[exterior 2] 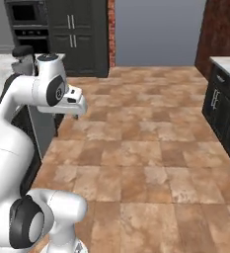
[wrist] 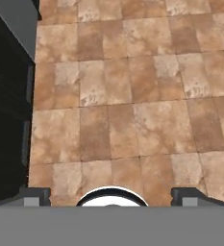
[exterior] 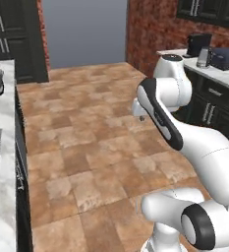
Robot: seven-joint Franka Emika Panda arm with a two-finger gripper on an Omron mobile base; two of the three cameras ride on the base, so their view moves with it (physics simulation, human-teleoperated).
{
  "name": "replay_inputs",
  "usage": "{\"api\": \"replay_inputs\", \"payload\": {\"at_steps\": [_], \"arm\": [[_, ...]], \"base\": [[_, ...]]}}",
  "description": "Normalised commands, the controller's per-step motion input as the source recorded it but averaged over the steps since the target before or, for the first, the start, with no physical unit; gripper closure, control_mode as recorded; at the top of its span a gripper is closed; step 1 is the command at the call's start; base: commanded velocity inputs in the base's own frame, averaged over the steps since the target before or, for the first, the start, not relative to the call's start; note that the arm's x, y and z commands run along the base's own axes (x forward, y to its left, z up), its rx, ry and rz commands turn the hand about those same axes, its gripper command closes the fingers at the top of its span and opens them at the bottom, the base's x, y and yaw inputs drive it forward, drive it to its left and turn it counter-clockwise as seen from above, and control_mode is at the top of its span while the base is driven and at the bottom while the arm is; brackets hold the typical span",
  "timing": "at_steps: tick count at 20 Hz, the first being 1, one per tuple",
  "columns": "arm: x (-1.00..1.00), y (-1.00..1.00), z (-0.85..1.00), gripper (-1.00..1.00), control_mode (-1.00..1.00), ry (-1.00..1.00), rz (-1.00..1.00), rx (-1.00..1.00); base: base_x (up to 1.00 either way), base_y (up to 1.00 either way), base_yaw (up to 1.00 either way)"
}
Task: Navigate to the stove.
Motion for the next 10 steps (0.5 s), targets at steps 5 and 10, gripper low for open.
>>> {"api": "replay_inputs", "payload": {"at_steps": [5,10], "arm": [[0.0,0.0,0.0,-1.0,1.0,0.0,0.0,0.0],[0.0,0.0,0.0,-1.0,1.0,0.0,0.0,0.0]], "base": [[0.0,-0.07,-0.78],[0.0,-0.08,-0.78]]}}
